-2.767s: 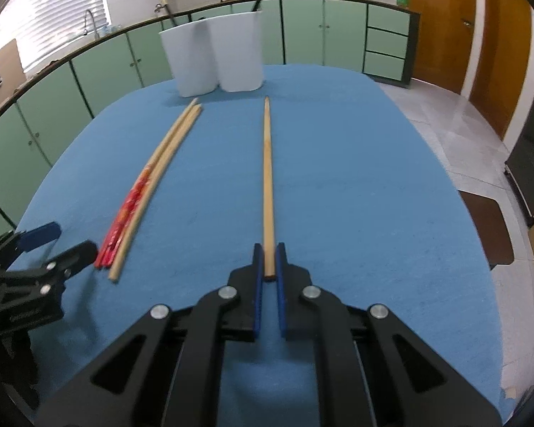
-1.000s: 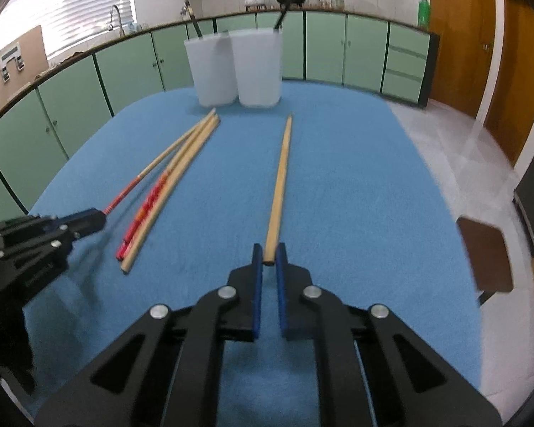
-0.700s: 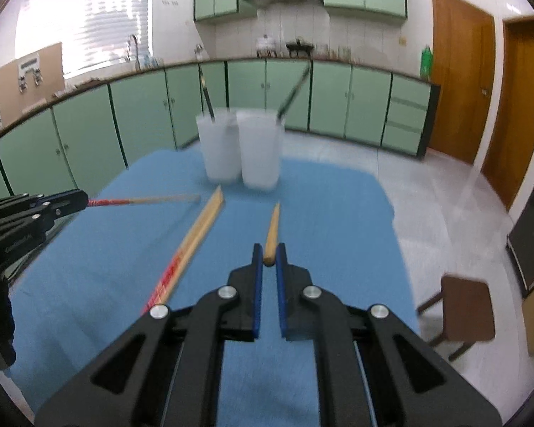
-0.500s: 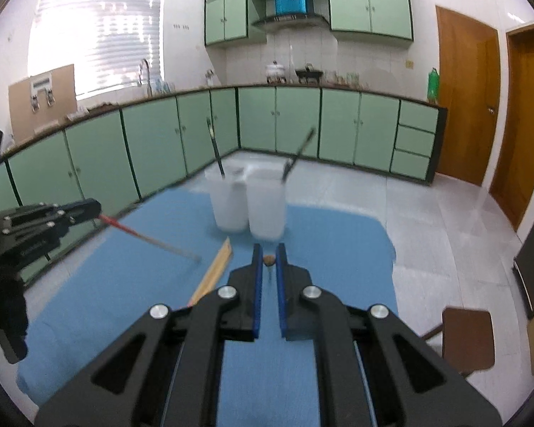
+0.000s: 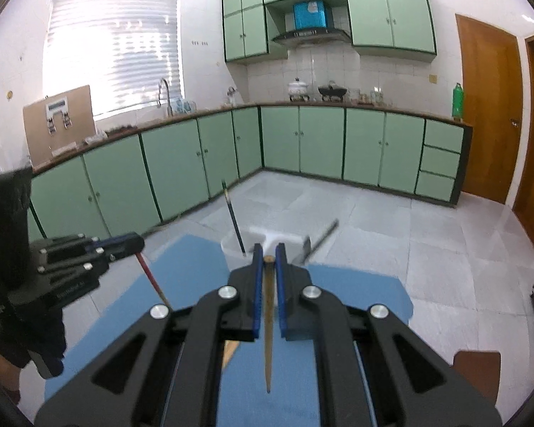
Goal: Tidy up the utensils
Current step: 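Lift both held chopsticks and drop them into the white holder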
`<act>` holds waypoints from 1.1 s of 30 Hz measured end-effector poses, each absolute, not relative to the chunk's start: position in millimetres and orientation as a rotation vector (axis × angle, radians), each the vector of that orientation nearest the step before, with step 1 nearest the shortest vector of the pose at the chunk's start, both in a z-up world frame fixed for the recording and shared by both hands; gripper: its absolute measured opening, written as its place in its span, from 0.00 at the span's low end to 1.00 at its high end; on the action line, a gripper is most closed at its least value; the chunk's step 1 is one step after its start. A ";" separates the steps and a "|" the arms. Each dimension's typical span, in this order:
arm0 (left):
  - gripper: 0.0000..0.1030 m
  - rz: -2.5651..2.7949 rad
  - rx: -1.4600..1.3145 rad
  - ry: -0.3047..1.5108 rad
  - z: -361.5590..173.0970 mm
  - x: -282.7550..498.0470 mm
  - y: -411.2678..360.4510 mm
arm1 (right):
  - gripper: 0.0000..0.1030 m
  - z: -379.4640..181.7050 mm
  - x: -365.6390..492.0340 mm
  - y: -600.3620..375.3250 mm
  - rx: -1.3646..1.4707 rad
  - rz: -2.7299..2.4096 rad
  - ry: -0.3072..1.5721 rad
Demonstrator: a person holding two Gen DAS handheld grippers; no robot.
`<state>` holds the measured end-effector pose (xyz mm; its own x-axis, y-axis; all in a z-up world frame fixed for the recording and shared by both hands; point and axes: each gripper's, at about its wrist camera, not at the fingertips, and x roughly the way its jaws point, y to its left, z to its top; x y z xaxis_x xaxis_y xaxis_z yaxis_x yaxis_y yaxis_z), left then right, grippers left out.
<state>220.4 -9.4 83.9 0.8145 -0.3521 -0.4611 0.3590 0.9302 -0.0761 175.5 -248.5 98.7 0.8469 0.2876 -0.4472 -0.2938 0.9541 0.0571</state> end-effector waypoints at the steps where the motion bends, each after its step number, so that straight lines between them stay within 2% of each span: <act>1: 0.06 -0.382 0.016 0.477 89.4 222.3 -10.8 | 0.06 108.4 180.1 -247.9 -0.007 0.314 0.450; 8: 0.06 -0.370 0.054 0.316 151.7 251.3 -23.7 | 0.06 167.4 226.7 -248.1 0.034 0.314 0.312; 12: 0.06 -0.354 0.059 0.256 173.0 278.0 -33.1 | 0.06 178.9 262.8 -249.9 0.041 0.287 0.273; 17: 0.06 -0.343 0.025 0.234 166.1 319.9 -43.7 | 0.06 164.4 299.7 -252.6 0.041 0.261 0.245; 22: 0.06 -0.322 0.036 0.288 130.5 357.9 -53.0 | 0.06 128.6 332.5 -250.7 0.022 0.230 0.325; 23: 0.06 -0.324 0.030 0.309 122.6 363.8 -52.8 | 0.06 121.3 335.7 -249.7 0.030 0.238 0.347; 25: 0.15 -0.324 0.024 0.347 110.0 372.6 -50.3 | 0.09 109.3 339.1 -250.4 0.044 0.255 0.388; 26: 0.23 -0.323 0.021 0.359 104.9 373.7 -48.2 | 0.10 105.3 337.9 -251.5 0.047 0.256 0.395; 27: 0.29 -0.325 0.015 0.364 101.3 372.5 -45.1 | 0.18 101.9 333.5 -250.4 0.049 0.256 0.395; 28: 0.31 -0.327 0.011 0.366 99.5 371.4 -42.9 | 0.30 100.7 330.9 -253.2 0.053 0.249 0.396; 32: 0.45 -0.308 0.008 0.374 94.7 355.8 -29.0 | 0.46 97.8 307.7 -262.9 0.062 0.209 0.378; 33: 0.49 -0.301 0.010 0.379 93.5 350.0 -26.4 | 0.56 96.5 299.5 -266.3 0.064 0.195 0.375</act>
<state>350.0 -26.4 93.5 0.8853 -0.2874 -0.3657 0.2912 0.9556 -0.0460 299.5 -266.3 96.5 0.9120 0.2005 -0.3577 -0.1770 0.9793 0.0977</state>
